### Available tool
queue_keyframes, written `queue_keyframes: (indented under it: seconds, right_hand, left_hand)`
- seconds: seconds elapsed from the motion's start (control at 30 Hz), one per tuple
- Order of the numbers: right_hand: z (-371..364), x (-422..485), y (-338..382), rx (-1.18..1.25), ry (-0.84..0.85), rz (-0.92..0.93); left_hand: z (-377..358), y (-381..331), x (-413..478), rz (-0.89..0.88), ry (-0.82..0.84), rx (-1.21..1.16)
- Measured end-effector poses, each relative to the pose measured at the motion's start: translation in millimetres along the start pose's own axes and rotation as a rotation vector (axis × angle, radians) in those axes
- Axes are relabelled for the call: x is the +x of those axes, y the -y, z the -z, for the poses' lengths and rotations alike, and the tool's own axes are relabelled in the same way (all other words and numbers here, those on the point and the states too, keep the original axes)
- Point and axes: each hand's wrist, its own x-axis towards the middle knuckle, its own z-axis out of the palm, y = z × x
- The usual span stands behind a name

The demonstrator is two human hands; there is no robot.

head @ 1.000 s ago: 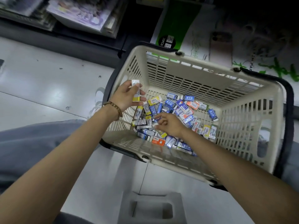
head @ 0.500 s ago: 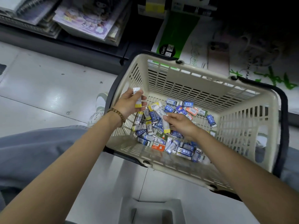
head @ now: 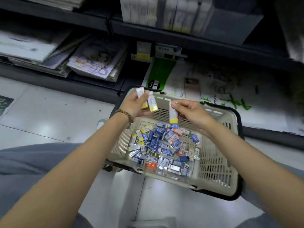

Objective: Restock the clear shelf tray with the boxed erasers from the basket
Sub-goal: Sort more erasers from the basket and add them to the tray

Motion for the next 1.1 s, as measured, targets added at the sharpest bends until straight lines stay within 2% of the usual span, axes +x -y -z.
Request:
queue_keyframes:
  seconds: [0.17, 0.27, 0.5, 0.7, 0.93, 1.03, 1.1]
  right_hand:
    - [0, -13, 70, 0.148, 0.016, 0.097]
    - [-2, -17, 98, 0.123, -0.005, 0.15]
    - [13, -23, 138, 0.111, -0.064, 0.198]
    - [46, -23, 175, 0.122, 0.0, 0.191]
    - [77, -13, 197, -0.094, 0.006, 0.239]
    - [94, -5, 215, -0.117, -0.001, 0.3]
    - [109, 2, 229, -0.132, -0.054, 0.345]
  left_hand:
    - [-10, -50, -20, -0.107, 0.154, 0.194]
    - [-23, -79, -29, -0.185, 0.257, 0.22]
    - [-36, -133, -31, -0.213, 0.467, 0.428]
    - [-52, -167, -18, -0.248, 0.499, 0.357]
    - [-80, -182, -7, -0.425, 0.459, 0.529]
    - [-88, -192, 2, -0.421, 0.455, 0.373]
    - [-90, -206, 8, -0.374, 0.38, 0.219]
